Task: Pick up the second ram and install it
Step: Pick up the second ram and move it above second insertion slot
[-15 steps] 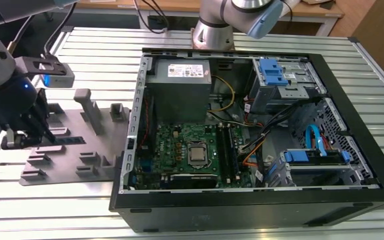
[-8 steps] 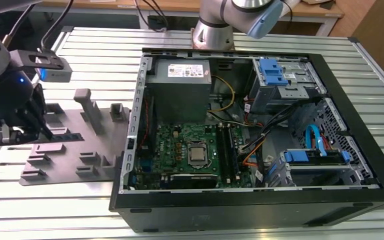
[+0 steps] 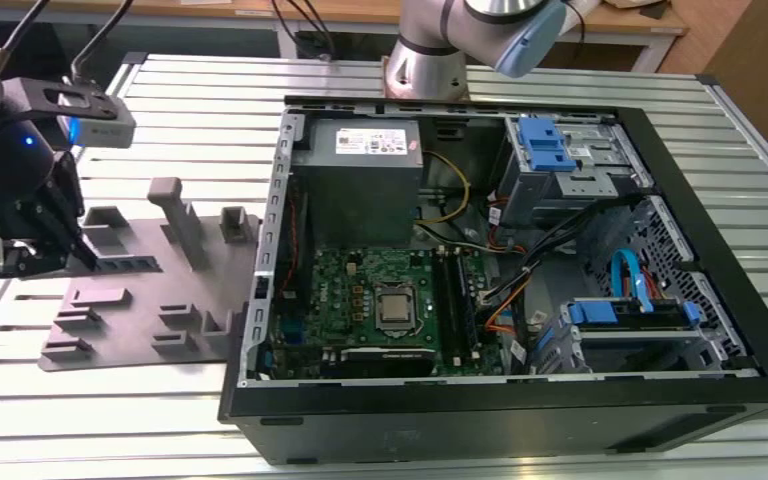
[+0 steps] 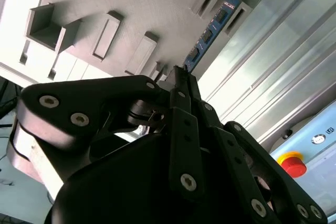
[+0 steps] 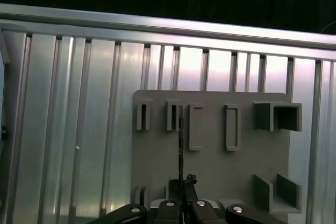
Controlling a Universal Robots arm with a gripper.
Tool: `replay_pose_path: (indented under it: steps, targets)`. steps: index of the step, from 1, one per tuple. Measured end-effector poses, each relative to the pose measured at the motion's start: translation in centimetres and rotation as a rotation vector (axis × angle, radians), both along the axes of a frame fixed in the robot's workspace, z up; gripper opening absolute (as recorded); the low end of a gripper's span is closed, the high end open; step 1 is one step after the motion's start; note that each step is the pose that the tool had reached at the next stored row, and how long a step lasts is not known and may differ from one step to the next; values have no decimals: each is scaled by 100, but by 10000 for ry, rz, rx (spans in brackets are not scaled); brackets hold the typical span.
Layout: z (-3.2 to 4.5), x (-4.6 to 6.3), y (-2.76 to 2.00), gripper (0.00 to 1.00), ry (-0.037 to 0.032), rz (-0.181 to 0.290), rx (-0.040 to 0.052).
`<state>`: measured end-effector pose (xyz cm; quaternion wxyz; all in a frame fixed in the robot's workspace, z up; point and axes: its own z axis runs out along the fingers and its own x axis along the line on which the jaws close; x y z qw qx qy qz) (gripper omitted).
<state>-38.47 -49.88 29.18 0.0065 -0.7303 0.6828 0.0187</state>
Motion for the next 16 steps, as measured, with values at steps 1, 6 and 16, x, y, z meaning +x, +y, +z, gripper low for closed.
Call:
replay_pose_path:
  steps: [1, 6, 16]
  targets:
    - [24, 0, 0, 11, 1, 0, 0]
    - [173, 0, 0, 11, 1, 1, 3]
    - [522, 0, 0, 11, 0, 0, 23]
